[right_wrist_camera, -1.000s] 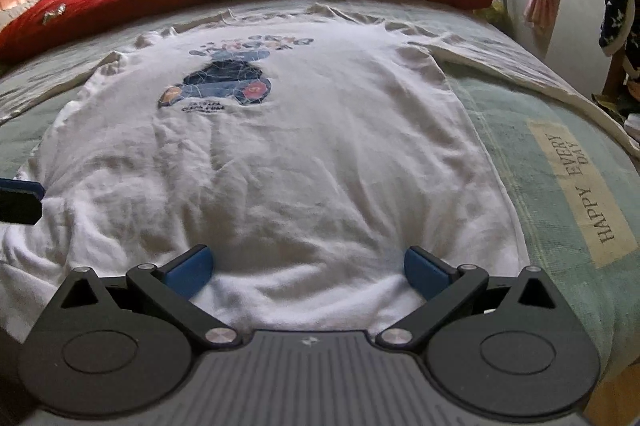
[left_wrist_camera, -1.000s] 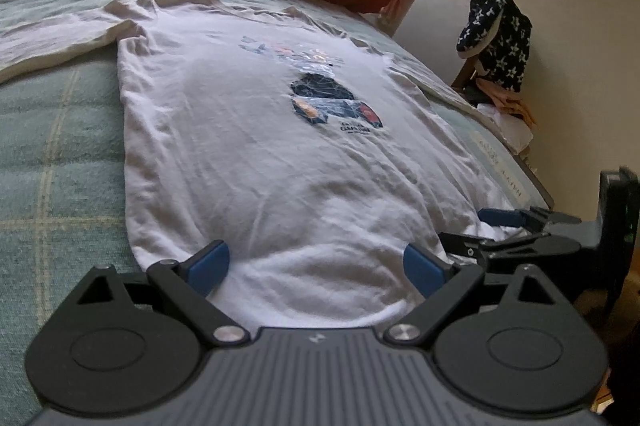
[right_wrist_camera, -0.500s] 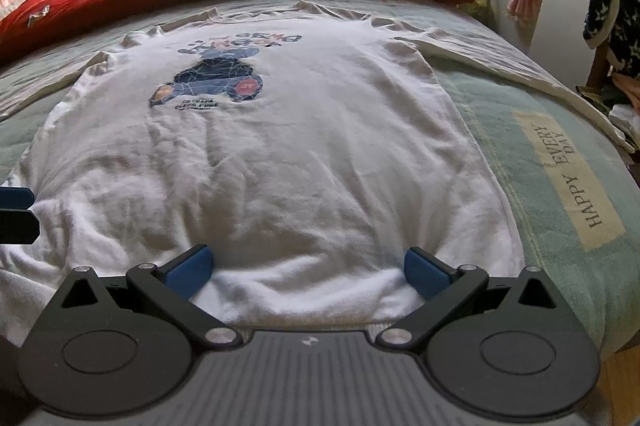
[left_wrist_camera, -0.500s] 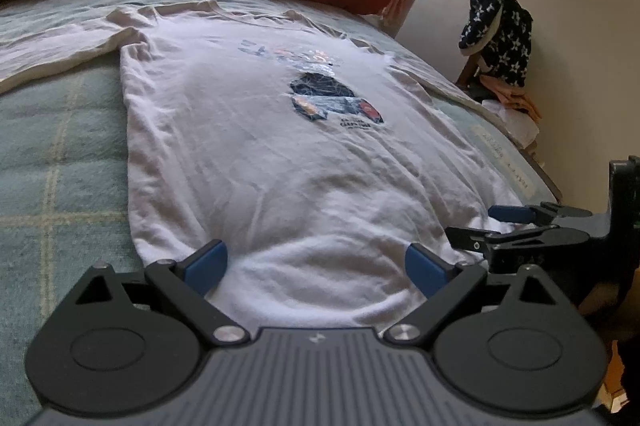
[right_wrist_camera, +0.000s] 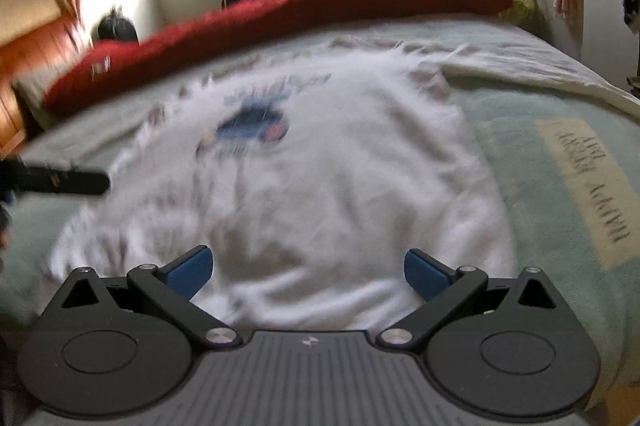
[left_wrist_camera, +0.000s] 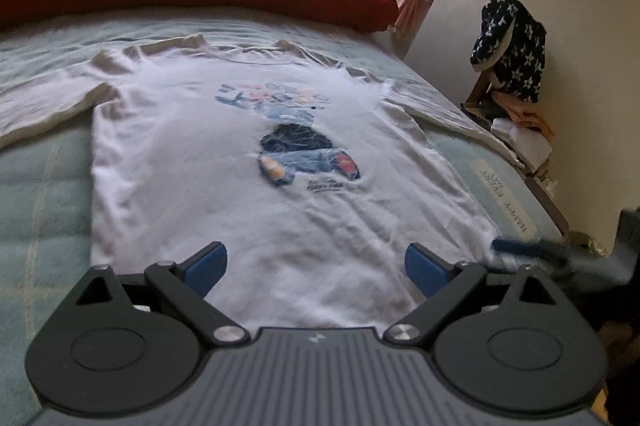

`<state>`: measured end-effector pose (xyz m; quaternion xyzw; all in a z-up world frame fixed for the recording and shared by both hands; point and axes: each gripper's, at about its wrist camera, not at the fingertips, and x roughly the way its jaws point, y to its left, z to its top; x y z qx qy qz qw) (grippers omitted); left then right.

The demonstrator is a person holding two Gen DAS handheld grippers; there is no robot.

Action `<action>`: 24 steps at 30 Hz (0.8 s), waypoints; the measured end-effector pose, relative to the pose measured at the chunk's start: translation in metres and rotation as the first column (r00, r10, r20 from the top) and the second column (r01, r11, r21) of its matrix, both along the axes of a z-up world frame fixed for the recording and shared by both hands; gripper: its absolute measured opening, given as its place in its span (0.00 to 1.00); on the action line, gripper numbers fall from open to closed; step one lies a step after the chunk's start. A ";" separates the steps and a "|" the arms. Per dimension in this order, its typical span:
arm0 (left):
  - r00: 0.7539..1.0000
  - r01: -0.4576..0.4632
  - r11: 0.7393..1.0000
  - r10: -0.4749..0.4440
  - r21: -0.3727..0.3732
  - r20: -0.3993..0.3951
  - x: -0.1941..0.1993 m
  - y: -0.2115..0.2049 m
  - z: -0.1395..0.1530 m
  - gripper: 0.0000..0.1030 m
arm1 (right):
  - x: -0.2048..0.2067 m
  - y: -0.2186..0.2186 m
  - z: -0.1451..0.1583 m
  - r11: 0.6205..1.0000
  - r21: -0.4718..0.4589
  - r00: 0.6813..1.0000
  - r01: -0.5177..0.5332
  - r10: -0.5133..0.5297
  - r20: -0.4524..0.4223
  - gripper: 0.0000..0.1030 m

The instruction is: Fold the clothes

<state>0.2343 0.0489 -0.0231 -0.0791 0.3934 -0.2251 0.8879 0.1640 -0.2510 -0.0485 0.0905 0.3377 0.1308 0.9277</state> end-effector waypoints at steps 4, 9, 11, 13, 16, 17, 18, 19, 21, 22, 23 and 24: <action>1.000 0.026 0.999 -0.025 0.029 -0.013 0.014 -0.025 -0.001 0.92 | 0.024 -0.057 0.021 0.996 -0.017 0.993 0.082 -0.080 0.081 1.00; 0.998 0.051 0.997 -0.049 0.050 -0.029 0.033 -0.053 -0.005 0.92 | 0.073 -0.126 0.031 0.987 -0.044 0.983 0.153 -0.147 0.109 1.00; 0.998 0.049 0.997 -0.047 0.059 -0.035 0.041 -0.061 -0.007 0.92 | 0.096 -0.151 0.031 0.984 -0.045 0.981 0.173 -0.168 0.100 1.00; 0.998 0.046 0.997 -0.043 0.067 -0.043 0.050 -0.068 -0.011 0.92 | 0.119 -0.172 0.030 0.983 -0.032 0.981 0.182 -0.179 0.075 1.00; 0.998 0.034 0.995 -0.030 0.089 -0.046 0.063 -0.076 -0.013 0.92 | 0.156 -0.195 0.028 0.984 -0.013 0.984 0.175 -0.175 0.034 1.00; 0.999 0.033 0.995 -0.029 0.096 -0.043 0.066 -0.079 -0.013 0.92 | 0.168 -0.200 0.028 0.986 -0.001 0.986 0.166 -0.166 0.023 1.00; 0.999 0.035 0.994 -0.031 0.102 -0.037 0.070 -0.082 -0.013 0.92 | 0.180 -0.205 0.029 0.988 0.013 0.988 0.156 -0.156 0.012 1.00; 0.999 0.036 0.994 -0.033 0.107 -0.032 0.073 -0.085 -0.013 0.92 | 0.189 -0.209 0.029 0.989 0.026 0.989 0.149 -0.149 0.005 1.00; 0.999 0.039 0.993 -0.036 0.115 -0.027 0.079 -0.091 -0.013 0.92 | 0.208 -0.213 0.028 0.990 0.059 0.992 0.127 -0.127 -0.008 1.00; 0.999 0.043 0.992 -0.041 0.120 -0.026 0.082 -0.095 -0.014 0.92 | 0.218 -0.215 0.025 0.989 0.085 0.992 0.123 -0.121 -0.021 1.00; 0.999 0.050 0.991 -0.047 0.123 -0.027 0.084 -0.098 -0.015 0.92 | 0.226 -0.218 0.019 0.987 0.113 0.993 0.117 -0.113 -0.044 1.00; 0.998 0.059 0.990 -0.056 0.124 -0.031 0.086 -0.102 -0.017 0.92 | 0.233 -0.221 0.013 0.984 0.141 0.992 0.112 -0.103 -0.069 1.00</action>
